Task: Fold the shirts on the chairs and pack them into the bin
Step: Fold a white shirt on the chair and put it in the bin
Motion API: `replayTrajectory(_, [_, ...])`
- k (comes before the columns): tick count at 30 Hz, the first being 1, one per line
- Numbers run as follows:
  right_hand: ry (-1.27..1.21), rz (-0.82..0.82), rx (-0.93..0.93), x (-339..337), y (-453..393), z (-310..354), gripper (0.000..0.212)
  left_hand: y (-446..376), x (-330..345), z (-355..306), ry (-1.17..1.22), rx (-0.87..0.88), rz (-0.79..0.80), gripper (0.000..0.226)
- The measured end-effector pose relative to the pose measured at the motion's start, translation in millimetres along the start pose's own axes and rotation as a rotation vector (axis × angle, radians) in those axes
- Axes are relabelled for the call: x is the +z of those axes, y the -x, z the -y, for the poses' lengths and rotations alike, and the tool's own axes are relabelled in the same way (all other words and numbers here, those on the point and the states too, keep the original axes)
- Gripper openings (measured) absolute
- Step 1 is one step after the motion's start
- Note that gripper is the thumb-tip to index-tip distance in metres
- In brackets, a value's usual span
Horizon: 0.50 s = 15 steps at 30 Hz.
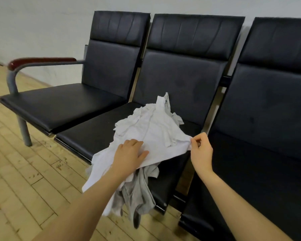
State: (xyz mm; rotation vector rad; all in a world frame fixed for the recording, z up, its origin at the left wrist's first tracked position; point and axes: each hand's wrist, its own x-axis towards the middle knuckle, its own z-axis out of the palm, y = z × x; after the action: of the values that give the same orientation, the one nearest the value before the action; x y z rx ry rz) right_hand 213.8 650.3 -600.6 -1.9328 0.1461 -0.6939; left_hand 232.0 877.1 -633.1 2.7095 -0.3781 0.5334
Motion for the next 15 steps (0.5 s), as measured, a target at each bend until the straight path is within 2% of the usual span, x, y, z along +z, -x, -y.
replayTrajectory(2, [0.032,0.032,0.012,-4,6,-7,0.013,4,5,3,-0.063,0.054,-0.033,0.040])
replayTrajectory(5, [0.072,0.129,0.048,2,14,-17,0.010,6,8,4,-0.055,0.075,-0.029,0.019])
replayTrajectory(7, [0.149,0.175,0.007,11,16,-23,0.015,5,7,4,0.006,0.048,-0.055,0.023])
replayTrajectory(10, [0.261,0.266,-0.069,23,19,-18,0.029,7,6,4,0.125,0.041,-0.188,0.037])
replayTrajectory(15, [0.295,0.415,-0.179,44,21,-1,0.040,3,-1,-3,0.127,0.121,-0.353,0.032])
